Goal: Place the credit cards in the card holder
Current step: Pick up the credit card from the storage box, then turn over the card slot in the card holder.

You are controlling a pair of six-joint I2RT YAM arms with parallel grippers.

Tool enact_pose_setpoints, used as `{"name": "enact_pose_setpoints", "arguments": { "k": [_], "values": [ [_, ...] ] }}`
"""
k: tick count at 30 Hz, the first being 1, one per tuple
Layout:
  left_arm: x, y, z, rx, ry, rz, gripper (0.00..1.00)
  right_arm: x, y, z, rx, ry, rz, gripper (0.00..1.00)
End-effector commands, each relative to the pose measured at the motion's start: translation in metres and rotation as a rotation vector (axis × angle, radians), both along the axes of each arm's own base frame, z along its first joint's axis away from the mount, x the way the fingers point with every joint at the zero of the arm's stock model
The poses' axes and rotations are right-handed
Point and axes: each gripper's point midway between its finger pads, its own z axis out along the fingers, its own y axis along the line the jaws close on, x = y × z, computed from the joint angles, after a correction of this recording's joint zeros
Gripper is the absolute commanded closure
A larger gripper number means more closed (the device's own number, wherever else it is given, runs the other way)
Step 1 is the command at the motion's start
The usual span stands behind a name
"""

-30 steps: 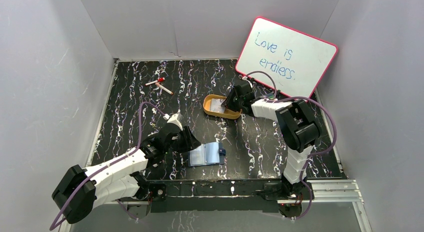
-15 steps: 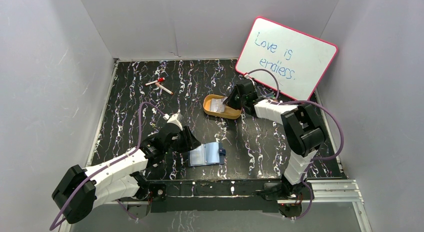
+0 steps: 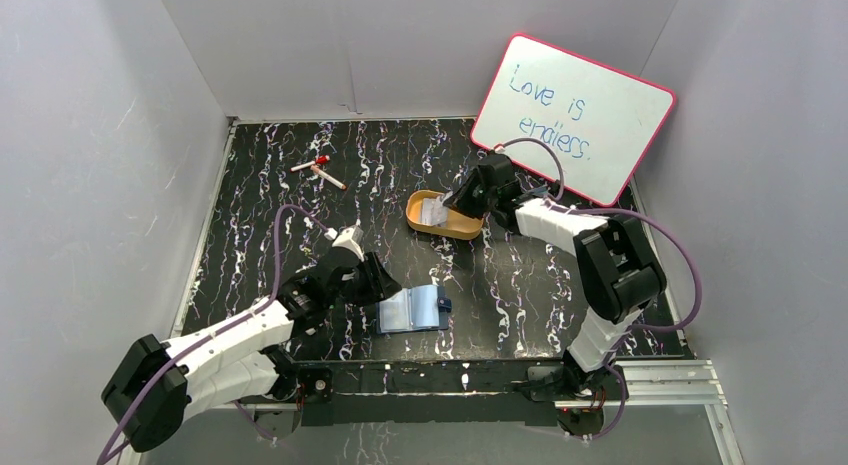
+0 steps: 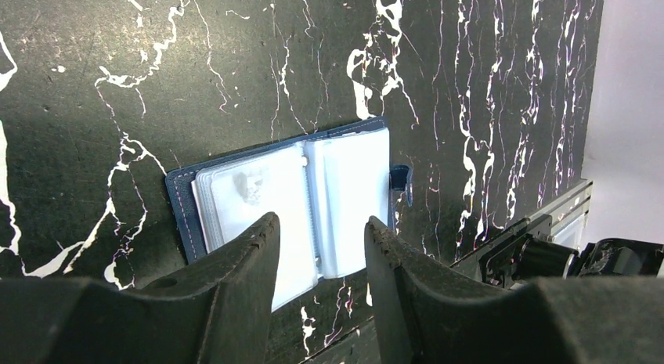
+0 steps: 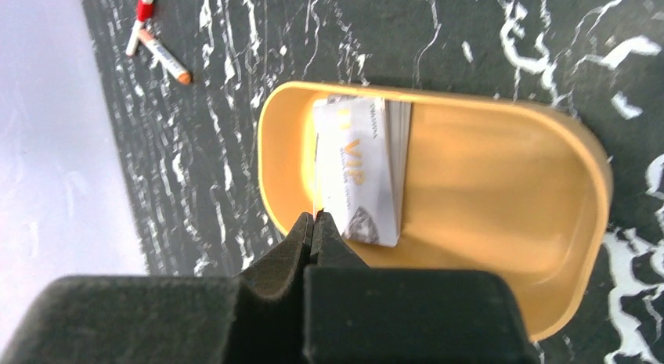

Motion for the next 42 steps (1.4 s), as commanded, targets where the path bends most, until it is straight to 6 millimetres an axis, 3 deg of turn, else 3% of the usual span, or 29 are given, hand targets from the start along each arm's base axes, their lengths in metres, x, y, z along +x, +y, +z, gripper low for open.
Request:
{"name": "enact_pose_setpoints", "arguments": {
  "k": [1,6,16,20,23,25,28,32,37,42],
  "values": [
    [0.002,0.005,0.013,0.004,-0.024,0.016,0.59,-0.01,0.0,0.041,0.196,0.062,-0.043,1.0],
    [0.005,0.012,0.022,0.021,-0.05,0.044,0.59,-0.022,-0.005,0.088,0.354,0.068,-0.085,1.0],
    [0.009,0.02,0.034,0.019,-0.078,0.094,0.59,-0.054,-0.003,0.156,0.474,0.028,0.018,1.0],
    [0.009,0.029,0.034,0.047,-0.075,0.125,0.6,-0.072,-0.008,0.187,0.413,-0.087,0.108,1.0],
    [0.005,0.04,0.029,0.071,-0.073,0.152,0.61,-0.103,-0.004,0.2,0.296,-0.215,0.227,1.0],
    [0.002,0.043,0.025,0.065,-0.08,0.147,0.61,-0.13,0.001,0.2,0.198,-0.293,0.325,1.0],
    [-0.003,0.035,0.029,-0.002,-0.109,0.101,0.58,-0.171,0.005,0.175,0.07,-0.354,0.462,1.0],
    [-0.01,0.023,0.026,-0.073,-0.116,0.046,0.56,-0.216,0.007,0.137,0.044,-0.401,0.559,1.0],
    [-0.014,0.016,0.014,-0.129,-0.085,0.04,0.51,-0.242,0.008,0.086,0.079,-0.336,0.62,1.0],
    [-0.018,0.02,-0.002,-0.044,0.007,0.047,0.5,-0.244,0.016,0.068,0.152,-0.312,0.605,1.0]
  ]
}}
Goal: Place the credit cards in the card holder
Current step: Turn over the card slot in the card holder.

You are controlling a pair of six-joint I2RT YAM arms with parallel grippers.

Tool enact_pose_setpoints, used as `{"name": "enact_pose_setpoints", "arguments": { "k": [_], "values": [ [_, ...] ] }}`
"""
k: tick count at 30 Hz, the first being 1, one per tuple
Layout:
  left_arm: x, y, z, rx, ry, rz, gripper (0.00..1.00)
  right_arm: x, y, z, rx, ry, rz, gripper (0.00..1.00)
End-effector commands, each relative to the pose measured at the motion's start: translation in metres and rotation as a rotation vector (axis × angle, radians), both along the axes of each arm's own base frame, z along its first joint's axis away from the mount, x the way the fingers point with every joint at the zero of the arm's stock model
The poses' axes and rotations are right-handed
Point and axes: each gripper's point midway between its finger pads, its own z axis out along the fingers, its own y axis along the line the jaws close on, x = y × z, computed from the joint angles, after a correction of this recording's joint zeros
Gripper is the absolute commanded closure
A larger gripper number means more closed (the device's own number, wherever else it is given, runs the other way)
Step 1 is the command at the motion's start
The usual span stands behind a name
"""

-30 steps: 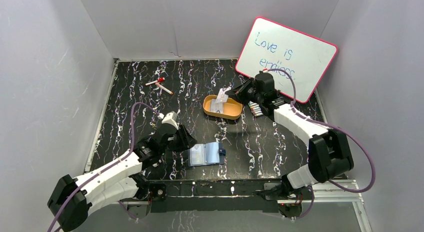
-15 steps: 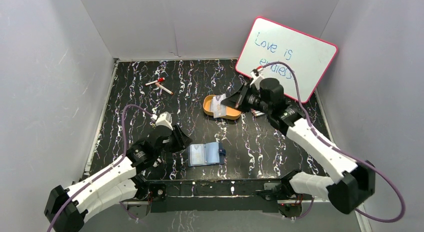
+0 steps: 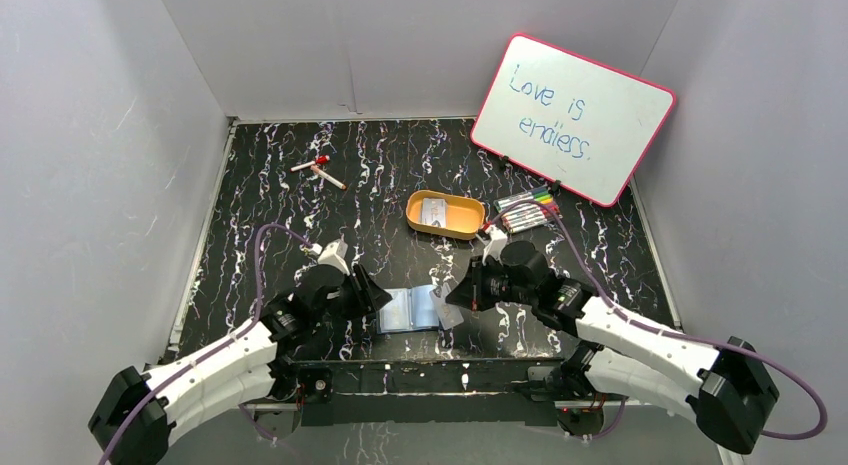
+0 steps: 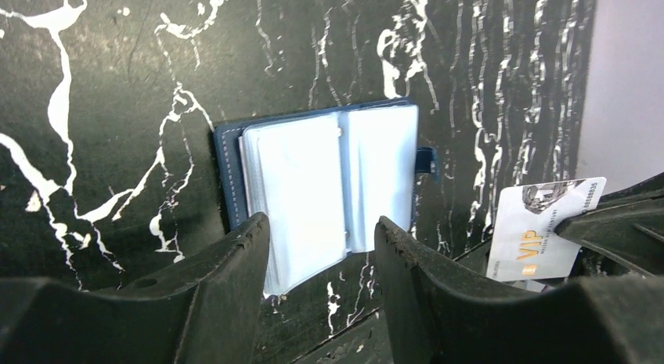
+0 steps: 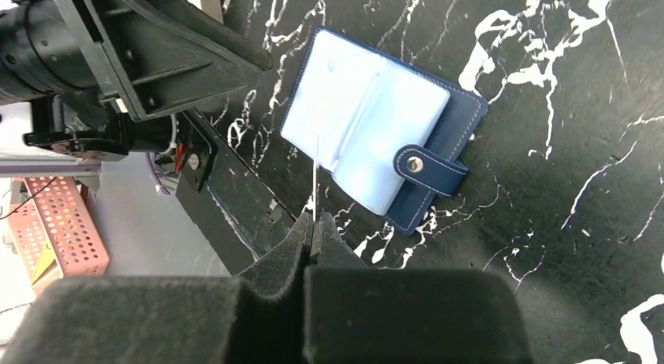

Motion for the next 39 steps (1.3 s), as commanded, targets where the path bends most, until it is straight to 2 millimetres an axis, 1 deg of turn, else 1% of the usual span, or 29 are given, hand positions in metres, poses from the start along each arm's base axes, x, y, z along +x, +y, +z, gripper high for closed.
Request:
{"name": "enact_pose_setpoints", "arguments": {
  "k": [1,3,10,12,16,19,25,31,35,39],
  "values": [
    [0.0,-0.003,0.0,0.021,0.049,-0.002,0.5,0.011,0.022,0.029,0.169,-0.082,0.003,1.0],
    [-0.002,-0.002,-0.005,0.033,0.071,0.003,0.5,0.013,0.027,0.031,0.175,-0.077,0.011,1.0],
    [-0.004,0.0,-0.013,-0.001,0.075,0.028,0.51,0.019,0.041,0.016,0.166,-0.006,0.006,1.0],
    [-0.002,-0.003,-0.01,-0.023,0.061,0.024,0.52,0.022,0.044,0.011,0.173,0.014,-0.008,1.0],
    [-0.002,-0.002,-0.015,0.004,0.073,0.023,0.55,0.027,0.051,0.009,0.206,0.045,-0.039,1.0],
    [-0.003,0.001,-0.022,0.026,0.087,0.029,0.57,0.029,0.056,0.003,0.228,0.102,-0.062,1.0],
    [-0.005,0.01,-0.03,0.062,0.108,0.061,0.6,0.033,0.059,-0.018,0.22,0.187,-0.12,1.0],
    [-0.007,0.014,-0.03,0.062,0.118,0.082,0.6,0.034,0.064,-0.033,0.194,0.231,-0.135,1.0],
    [-0.009,0.018,-0.037,0.085,0.136,0.086,0.59,0.036,0.062,-0.045,0.168,0.251,-0.161,1.0],
    [-0.011,0.016,-0.042,0.09,0.151,0.074,0.59,0.036,0.059,-0.055,0.144,0.262,-0.176,1.0]
  ]
}}
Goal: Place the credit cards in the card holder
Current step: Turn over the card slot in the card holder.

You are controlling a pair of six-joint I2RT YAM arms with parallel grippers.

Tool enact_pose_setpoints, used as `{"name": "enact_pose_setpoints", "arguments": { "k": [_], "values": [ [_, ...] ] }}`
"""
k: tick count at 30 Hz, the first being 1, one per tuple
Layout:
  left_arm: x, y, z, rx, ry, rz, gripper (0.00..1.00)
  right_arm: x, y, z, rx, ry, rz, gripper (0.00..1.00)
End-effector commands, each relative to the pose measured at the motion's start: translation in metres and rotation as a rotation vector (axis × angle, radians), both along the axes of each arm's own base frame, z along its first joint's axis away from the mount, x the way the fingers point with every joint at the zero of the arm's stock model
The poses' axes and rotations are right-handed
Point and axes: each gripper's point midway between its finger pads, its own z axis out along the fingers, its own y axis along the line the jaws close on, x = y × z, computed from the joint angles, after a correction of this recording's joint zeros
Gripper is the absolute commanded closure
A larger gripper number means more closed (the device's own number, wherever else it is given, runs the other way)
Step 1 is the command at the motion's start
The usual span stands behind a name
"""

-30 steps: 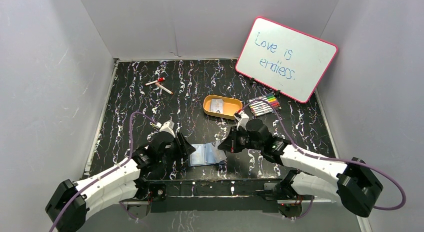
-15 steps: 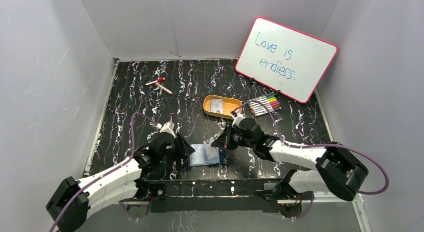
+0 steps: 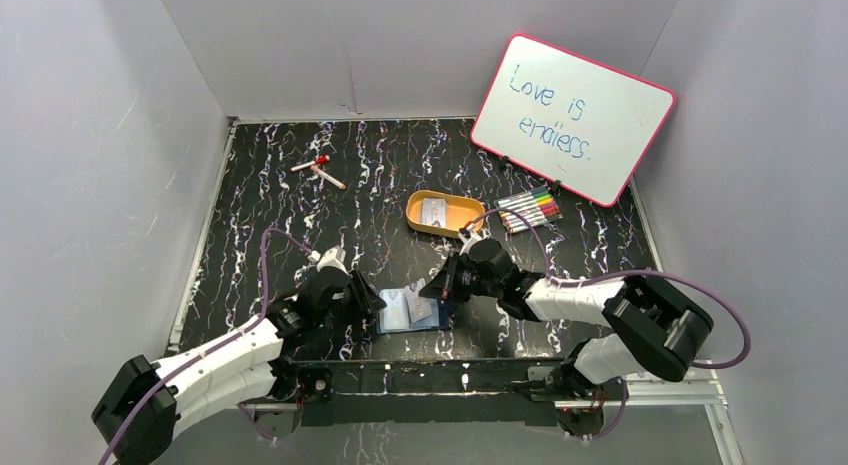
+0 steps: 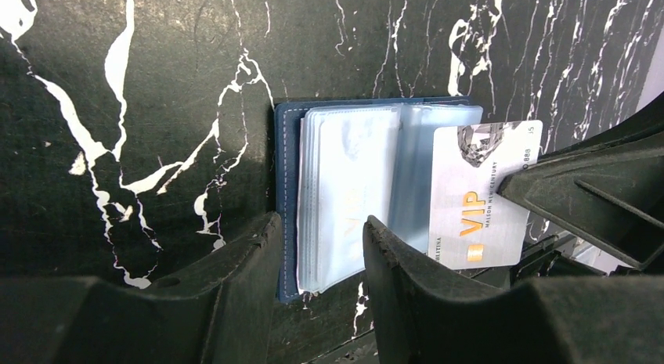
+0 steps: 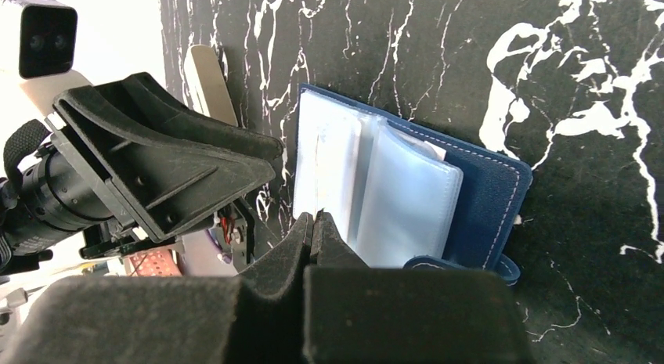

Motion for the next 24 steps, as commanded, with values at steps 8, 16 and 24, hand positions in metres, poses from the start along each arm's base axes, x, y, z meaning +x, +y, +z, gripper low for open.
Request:
{"name": "enact_pose_setpoints", "arguments": {
  "k": [8,16,24],
  "values": [
    [-0.005,0.005,-0.015,0.034,0.038,-0.001,0.59,-0.001,0.007,-0.008,0.02,0.011,0.005,1.0],
    [-0.006,0.004,-0.018,0.027,0.045,-0.003,0.59,-0.004,0.006,-0.011,0.012,0.013,0.01,1.0],
    [-0.007,0.003,-0.019,0.026,0.053,-0.007,0.59,-0.005,0.01,-0.016,0.008,0.031,0.018,1.0]
  ]
}}
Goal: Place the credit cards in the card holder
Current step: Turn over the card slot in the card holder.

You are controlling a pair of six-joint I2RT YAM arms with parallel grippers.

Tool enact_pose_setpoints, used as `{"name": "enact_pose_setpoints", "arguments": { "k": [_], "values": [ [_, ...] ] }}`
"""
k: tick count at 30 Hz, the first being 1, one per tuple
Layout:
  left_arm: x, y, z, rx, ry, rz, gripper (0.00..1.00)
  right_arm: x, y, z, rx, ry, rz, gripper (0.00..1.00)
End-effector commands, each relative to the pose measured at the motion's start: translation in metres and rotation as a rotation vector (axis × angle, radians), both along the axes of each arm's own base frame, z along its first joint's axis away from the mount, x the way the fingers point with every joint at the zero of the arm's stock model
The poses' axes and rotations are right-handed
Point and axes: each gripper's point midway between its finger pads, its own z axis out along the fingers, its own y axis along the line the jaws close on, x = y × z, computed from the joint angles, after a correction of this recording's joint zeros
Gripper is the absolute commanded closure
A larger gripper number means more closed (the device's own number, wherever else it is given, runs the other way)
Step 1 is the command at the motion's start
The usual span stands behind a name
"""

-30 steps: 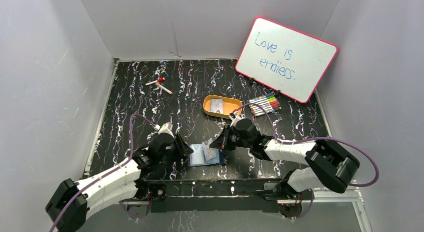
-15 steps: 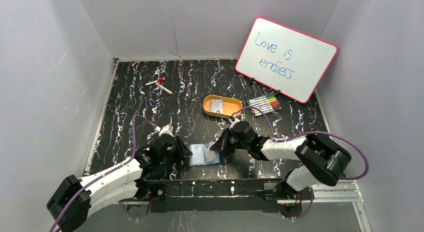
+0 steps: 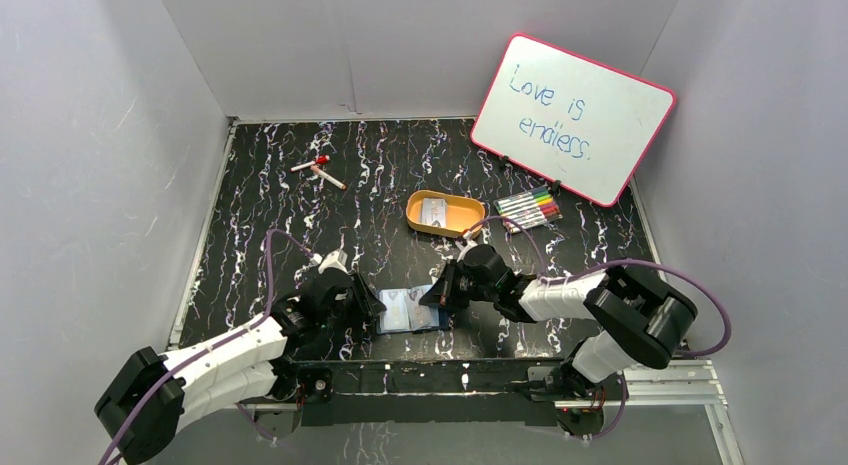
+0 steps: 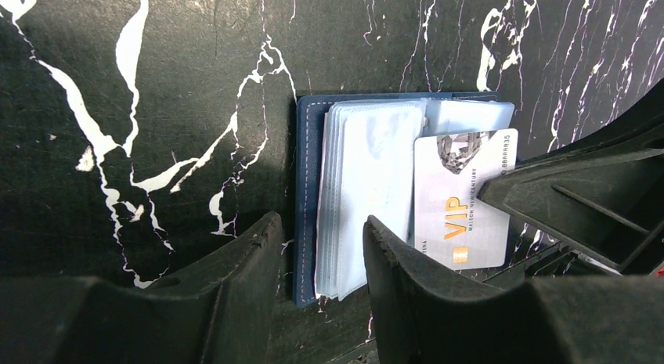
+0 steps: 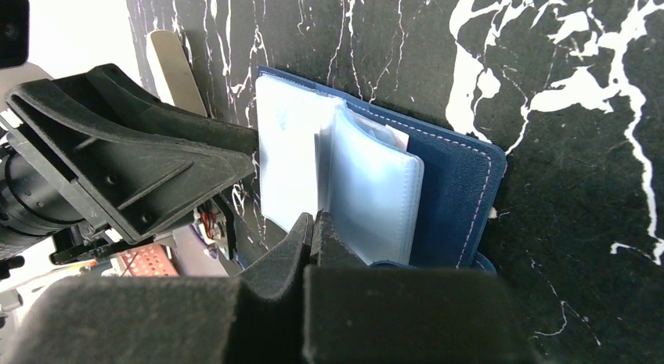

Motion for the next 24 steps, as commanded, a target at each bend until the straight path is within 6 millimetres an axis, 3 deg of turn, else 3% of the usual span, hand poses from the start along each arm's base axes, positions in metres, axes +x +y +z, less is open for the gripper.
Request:
{"name": "enact_pose_setpoints", "arguments": {
  "k": [1,24],
  "values": [
    [-0.004,0.001,-0.004,-0.001,0.013,-0.004,0.59,0.002,0.01,0.01,0.044,-0.027,0.01,1.0],
    [-0.01,0.0,-0.009,-0.011,0.04,-0.021,0.61,0.013,0.011,-0.001,0.044,-0.012,-0.094,1.0]
  ]
}}
